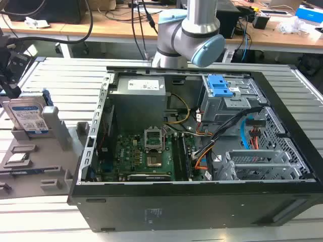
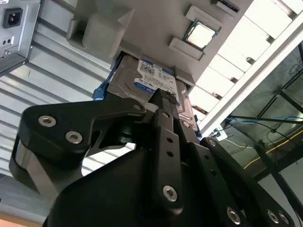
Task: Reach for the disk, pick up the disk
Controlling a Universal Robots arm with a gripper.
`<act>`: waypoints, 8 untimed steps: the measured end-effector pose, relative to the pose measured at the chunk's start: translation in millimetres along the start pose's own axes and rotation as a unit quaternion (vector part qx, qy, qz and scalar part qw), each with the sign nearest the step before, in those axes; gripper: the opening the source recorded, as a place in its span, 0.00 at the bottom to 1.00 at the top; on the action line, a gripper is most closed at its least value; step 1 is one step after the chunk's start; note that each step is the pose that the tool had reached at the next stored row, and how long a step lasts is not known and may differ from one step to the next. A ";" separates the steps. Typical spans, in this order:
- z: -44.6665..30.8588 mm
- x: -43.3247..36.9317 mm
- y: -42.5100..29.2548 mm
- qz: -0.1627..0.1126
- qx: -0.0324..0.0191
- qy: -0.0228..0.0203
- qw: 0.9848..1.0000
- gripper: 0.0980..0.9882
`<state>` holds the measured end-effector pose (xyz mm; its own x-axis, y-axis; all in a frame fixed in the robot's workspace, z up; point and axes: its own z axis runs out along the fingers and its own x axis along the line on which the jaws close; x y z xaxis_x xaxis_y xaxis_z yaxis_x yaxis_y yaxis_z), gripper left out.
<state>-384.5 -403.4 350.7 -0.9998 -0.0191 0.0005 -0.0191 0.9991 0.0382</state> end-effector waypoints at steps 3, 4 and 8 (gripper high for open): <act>0.0 0.1 0.0 -0.012 0.000 0.000 1.000 0.01; 0.0 0.1 0.0 -0.018 0.000 0.001 1.000 0.01; 0.0 0.0 0.0 -0.045 0.000 0.002 0.999 0.01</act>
<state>-384.6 -403.4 350.7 -0.9941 -0.1086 0.0005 -0.1085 0.9934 0.0382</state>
